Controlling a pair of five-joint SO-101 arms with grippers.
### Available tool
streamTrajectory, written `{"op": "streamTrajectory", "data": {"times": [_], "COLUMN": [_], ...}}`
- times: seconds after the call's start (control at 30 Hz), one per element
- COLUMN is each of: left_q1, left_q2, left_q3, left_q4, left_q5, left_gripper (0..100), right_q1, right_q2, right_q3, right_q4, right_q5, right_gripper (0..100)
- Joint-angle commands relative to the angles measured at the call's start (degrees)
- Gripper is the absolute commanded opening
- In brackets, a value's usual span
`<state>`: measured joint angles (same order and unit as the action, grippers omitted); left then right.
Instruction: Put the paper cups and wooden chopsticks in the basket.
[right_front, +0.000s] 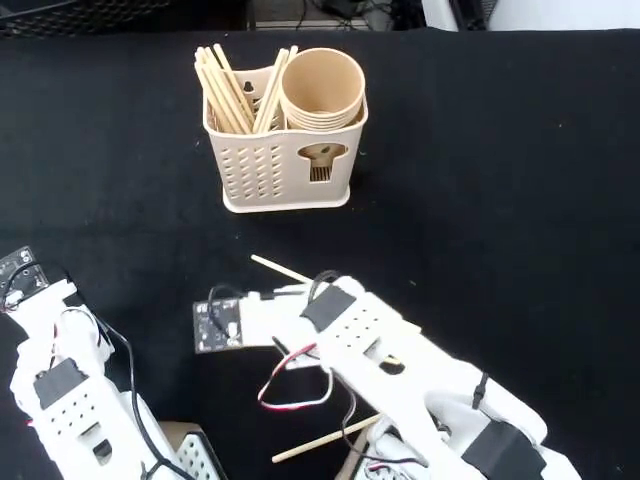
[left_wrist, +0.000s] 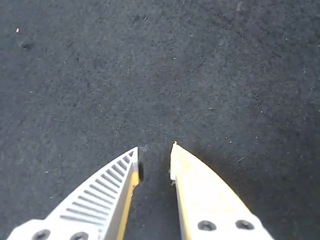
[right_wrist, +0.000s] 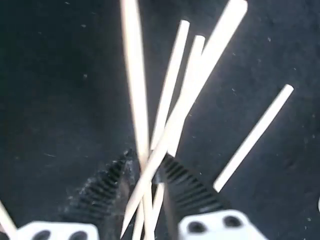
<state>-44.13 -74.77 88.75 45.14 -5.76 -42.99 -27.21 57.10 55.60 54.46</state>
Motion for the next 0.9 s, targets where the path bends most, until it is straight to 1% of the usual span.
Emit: {"op": "streamTrajectory", "data": {"times": [0.0,0.03,0.07,0.17,0.33,0.43,0.57,0.8,0.87], "left_q1": [-0.4,-0.4,-0.4,-0.4,-0.1,-0.1,-0.1,-0.1,-0.1], "left_q2": [-0.2,-0.2,-0.2,-0.2,-0.2,-0.2,-0.2,-0.2,-0.2], "left_q3": [-2.4,-2.4,-2.4,-2.4,-2.4,-2.4,-2.4,-2.4,-2.4], "left_q4": [-0.9,-0.9,-0.9,-0.9,-0.9,-0.9,-0.9,-1.0,-1.0], "left_q5": [0.4,0.4,0.4,0.4,0.4,0.4,0.4,0.4,0.4], "left_gripper": [12,12,12,12,12,12,12,12,12], "right_q1": [2.7,3.2,3.3,2.7,-1.1,-3.5,-4.3,-4.2,-4.1], "right_q2": [-0.2,-0.4,-0.4,-0.4,-0.5,-0.5,-0.4,-0.4,-0.4], "right_q3": [-0.3,-0.5,-0.7,-0.7,-0.7,-0.3,-0.4,0.2,1.7], "right_q4": [-1.0,-0.4,0.4,4.7,13.1,14.3,16.0,25.9,27.3], "right_q5": [-0.1,-0.1,-0.1,0.0,0.2,0.2,0.2,0.4,3.5], "right_gripper": [27.5,29.4,29.2,25.3,16.5,10.6,1.0,1.2,1.2]}}
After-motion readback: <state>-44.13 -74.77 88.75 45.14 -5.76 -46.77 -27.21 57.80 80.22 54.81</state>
